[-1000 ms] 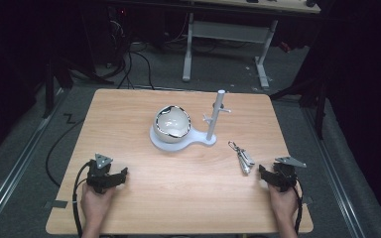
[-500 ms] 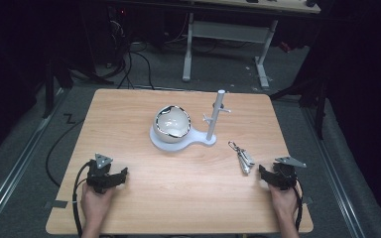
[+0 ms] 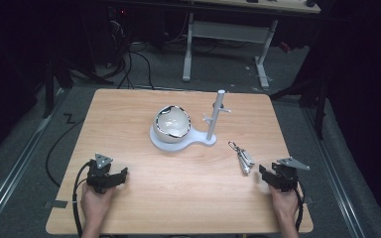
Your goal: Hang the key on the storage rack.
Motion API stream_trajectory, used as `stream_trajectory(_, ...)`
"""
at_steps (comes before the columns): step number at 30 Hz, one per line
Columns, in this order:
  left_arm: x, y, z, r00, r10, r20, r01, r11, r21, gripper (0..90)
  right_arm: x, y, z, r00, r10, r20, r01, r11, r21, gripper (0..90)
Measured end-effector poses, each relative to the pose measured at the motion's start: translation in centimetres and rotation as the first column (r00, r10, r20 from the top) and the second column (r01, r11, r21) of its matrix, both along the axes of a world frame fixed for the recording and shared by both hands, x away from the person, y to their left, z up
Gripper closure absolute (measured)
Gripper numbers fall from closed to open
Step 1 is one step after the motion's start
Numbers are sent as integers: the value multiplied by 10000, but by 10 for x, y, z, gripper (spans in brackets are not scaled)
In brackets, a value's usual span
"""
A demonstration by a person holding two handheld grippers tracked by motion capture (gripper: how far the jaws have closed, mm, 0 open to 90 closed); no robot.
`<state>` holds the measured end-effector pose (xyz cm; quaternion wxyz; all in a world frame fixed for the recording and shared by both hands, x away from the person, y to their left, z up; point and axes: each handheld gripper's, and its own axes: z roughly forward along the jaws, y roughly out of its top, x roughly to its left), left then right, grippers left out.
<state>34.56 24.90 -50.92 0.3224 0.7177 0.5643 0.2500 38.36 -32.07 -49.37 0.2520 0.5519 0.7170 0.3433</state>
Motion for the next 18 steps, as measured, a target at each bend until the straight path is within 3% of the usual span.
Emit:
stream_trajectory(10,0,0,0,10000,-1,0,1,10000,2,242,-4,8,11,9982,501,317,-511,9982,315,453)
stream_trajectory(18,0,0,0,10000,-2,0,2,10000,1,242,0,25,20,9943,972,430,-991,9941,443,447)
